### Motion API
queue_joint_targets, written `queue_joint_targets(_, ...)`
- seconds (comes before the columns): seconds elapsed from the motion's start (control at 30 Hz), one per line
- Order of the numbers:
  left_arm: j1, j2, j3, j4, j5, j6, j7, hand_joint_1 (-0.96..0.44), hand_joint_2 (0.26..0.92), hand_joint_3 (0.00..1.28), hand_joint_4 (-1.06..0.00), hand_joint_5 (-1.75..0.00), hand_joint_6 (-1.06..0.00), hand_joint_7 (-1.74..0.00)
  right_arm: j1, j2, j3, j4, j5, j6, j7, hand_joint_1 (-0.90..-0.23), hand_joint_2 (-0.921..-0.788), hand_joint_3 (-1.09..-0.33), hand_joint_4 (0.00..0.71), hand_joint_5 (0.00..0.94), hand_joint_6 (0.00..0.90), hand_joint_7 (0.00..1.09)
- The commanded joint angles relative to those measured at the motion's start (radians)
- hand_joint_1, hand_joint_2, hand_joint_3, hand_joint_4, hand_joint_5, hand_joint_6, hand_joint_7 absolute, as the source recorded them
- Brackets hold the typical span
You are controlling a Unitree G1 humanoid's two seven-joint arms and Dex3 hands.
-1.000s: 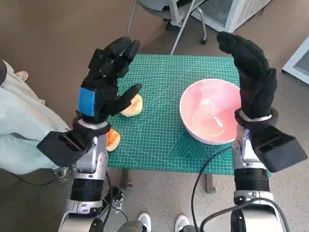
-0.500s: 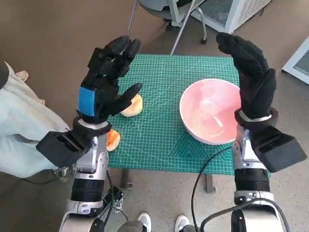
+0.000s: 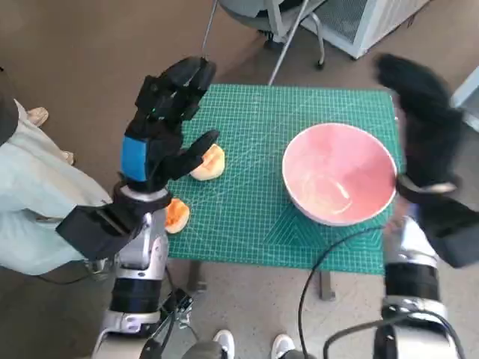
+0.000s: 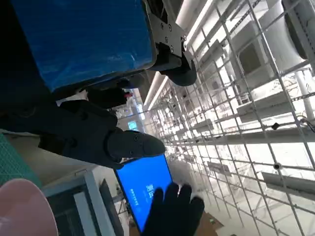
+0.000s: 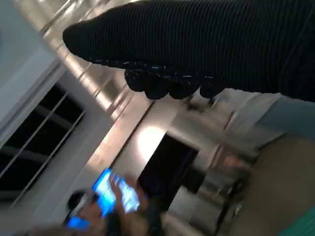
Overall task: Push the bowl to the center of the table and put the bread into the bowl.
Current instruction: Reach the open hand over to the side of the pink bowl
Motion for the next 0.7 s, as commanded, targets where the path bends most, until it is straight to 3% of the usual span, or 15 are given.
queue_joint_targets(0.03, 0.011, -0.001, -0.001, 0.007, 0.002, -0.017, 0.003, -0.34, 0.921, 0.24, -0.43, 0.00, -0.26, -0.58, 0.052, -0.023, -0.045, 0.089, -0.058, -0.038, -0.094, -0.504, -0.921, -0.783, 0.307, 0.000, -0.001, 0.74)
queue_joint_targets(0.3, 0.005, -0.002, 0.002, 0.025, -0.001, -0.016, 0.006, -0.34, 0.921, 0.24, -0.42, 0.00, -0.26, -0.56, 0.075, -0.026, -0.077, 0.252, -0.100, -0.069, -0.204, -0.488, -0.921, -0.815, 0.289, 0.000, -0.001, 0.70)
queue_joint_targets(0.57, 0.006, 0.003, -0.001, 0.017, 0.001, -0.003, 0.007, -0.34, 0.921, 0.24, -0.42, 0.00, -0.26, -0.55, 0.089, 0.015, -0.059, 0.365, -0.131, -0.032, -0.273, -0.491, -0.921, -0.817, 0.280, 0.001, -0.001, 0.68)
queue_joint_targets(0.7, 0.006, 0.009, 0.001, 0.019, -0.004, 0.001, 0.000, -0.33, 0.921, 0.24, -0.42, 0.00, -0.26, -0.55, 0.081, 0.046, -0.053, 0.404, -0.123, 0.006, -0.275, -0.484, -0.921, -0.821, 0.281, 0.002, 0.000, 0.68)
